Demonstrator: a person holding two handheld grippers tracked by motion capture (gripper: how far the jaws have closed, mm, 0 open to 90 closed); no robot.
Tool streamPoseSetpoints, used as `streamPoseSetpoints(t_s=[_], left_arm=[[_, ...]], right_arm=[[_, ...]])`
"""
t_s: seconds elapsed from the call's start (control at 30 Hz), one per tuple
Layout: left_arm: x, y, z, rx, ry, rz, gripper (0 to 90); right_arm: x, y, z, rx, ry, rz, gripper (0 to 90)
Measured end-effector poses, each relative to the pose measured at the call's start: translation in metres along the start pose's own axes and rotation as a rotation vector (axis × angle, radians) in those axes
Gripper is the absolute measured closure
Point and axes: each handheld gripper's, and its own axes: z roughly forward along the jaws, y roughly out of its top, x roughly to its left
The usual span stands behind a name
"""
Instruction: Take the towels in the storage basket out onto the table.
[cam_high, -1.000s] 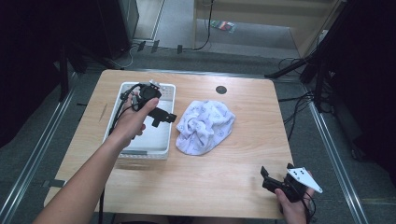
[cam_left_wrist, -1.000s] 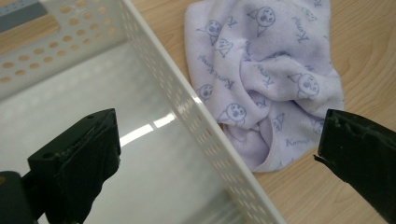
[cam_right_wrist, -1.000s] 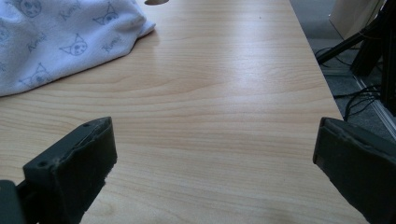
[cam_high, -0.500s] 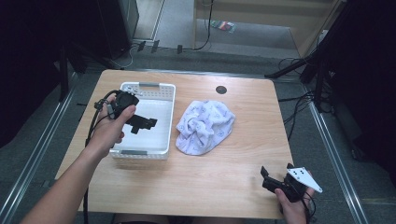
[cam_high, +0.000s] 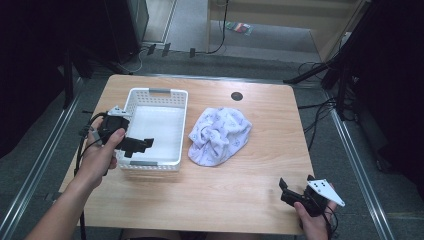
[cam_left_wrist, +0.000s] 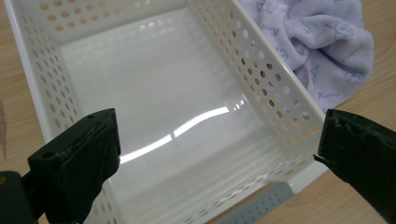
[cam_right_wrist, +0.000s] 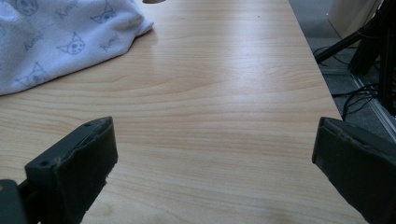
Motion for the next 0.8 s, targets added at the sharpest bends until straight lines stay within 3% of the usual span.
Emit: streamPoseSetpoints(t_s=[0.3, 0.67, 0.8], left_arm=[[0.011, -0.026, -0.01, -0.064, 0.022, -0.033, 0.0], [0.029, -0.065, -0.025, -0.176, 0.015, -0.092, 0.0], [0.033, -0.08, -0.03, -0.232, 0.012, -0.071, 0.0]], right_arm=[[0.0, 0.0, 0.0, -0.003, -0.002, 0.007, 0.0], [-0.001, 0.0, -0.001, -0.009, -0.005, 0.014, 0.0], [-0.002, 0.0, -0.001, -0.012, -0.004, 0.021, 0.0]])
